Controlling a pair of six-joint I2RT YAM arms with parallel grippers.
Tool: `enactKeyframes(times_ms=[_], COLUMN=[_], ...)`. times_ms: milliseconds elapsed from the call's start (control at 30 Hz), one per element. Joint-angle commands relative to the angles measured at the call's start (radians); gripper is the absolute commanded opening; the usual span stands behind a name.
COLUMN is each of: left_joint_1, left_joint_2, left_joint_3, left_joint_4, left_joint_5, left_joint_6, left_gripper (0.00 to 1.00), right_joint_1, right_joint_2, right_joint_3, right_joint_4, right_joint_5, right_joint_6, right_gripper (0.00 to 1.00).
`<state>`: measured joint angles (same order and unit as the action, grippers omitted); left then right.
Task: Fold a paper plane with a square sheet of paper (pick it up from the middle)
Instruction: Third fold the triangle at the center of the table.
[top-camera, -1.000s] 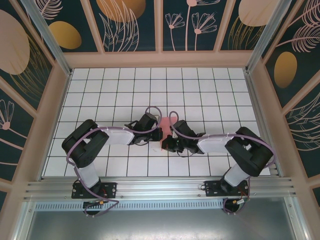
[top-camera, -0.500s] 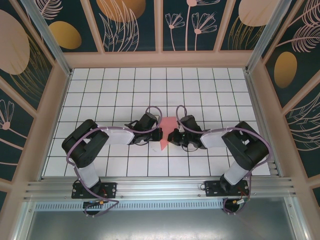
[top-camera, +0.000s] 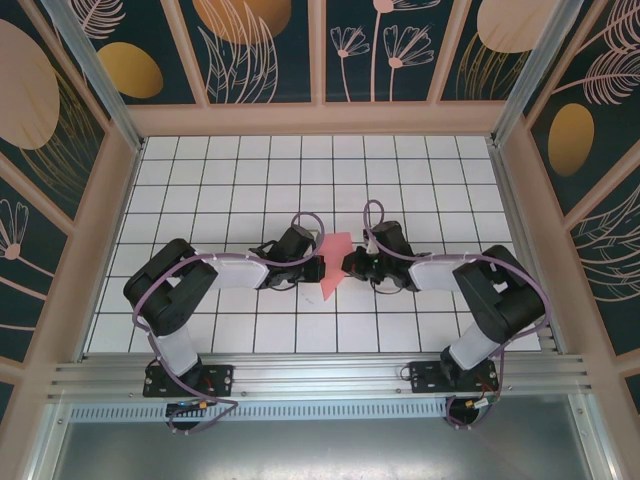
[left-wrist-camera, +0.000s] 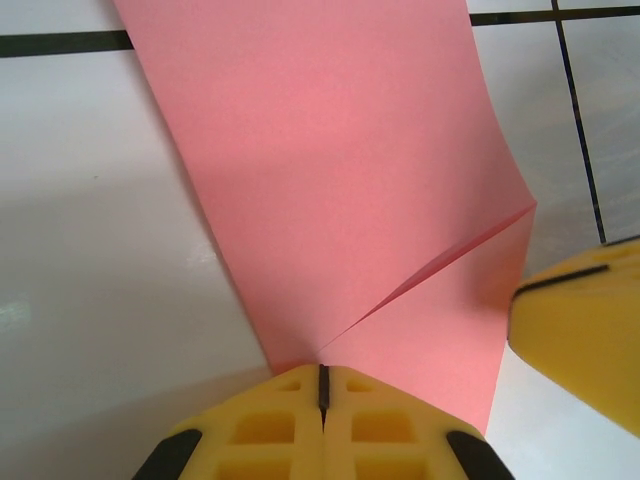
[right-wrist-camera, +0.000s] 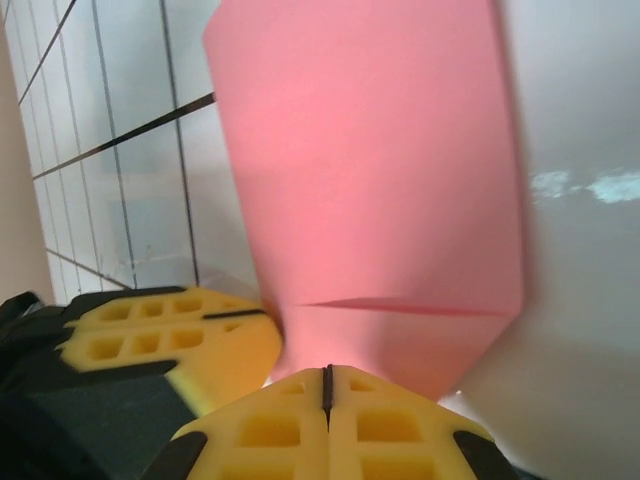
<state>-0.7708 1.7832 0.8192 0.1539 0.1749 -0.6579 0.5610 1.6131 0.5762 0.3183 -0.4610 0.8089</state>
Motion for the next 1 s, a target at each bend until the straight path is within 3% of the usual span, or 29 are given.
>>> enactKeyframes(times_ms=[0,333,700,967], left_joint_1=[0.005,0.004,0.004,0.005], left_joint_2=[0.019,0.018,0.015,0.013], left_joint_3=[-0.009,-0.015,-0.011,-0.011], left_joint_4=[-0.108,-0.111,-0.117,-0.124], left_joint_5=[-0.038,-0.040,-0.034,-0.034], left_joint_6=[0.021,0.026,0.032,0.037], left_gripper=[0.00,0.00,0.00,0.00], right_joint_1=[-0.005,-0.008,-0.054,-0.086], right_joint_2=[0.065,-0.041,0.107,0.012], right_joint_3=[-0.021,0.085,0.043,0.074], right_joint_4=[0.035,-0.111,-0.024,-0.070], right_joint_5=[-0.022,0.026,0.003,-0.018], right_joint_6=[-0.008,-0.061,-0.060,-0.090], right_gripper=[0.05,0.05,0.05,0.06])
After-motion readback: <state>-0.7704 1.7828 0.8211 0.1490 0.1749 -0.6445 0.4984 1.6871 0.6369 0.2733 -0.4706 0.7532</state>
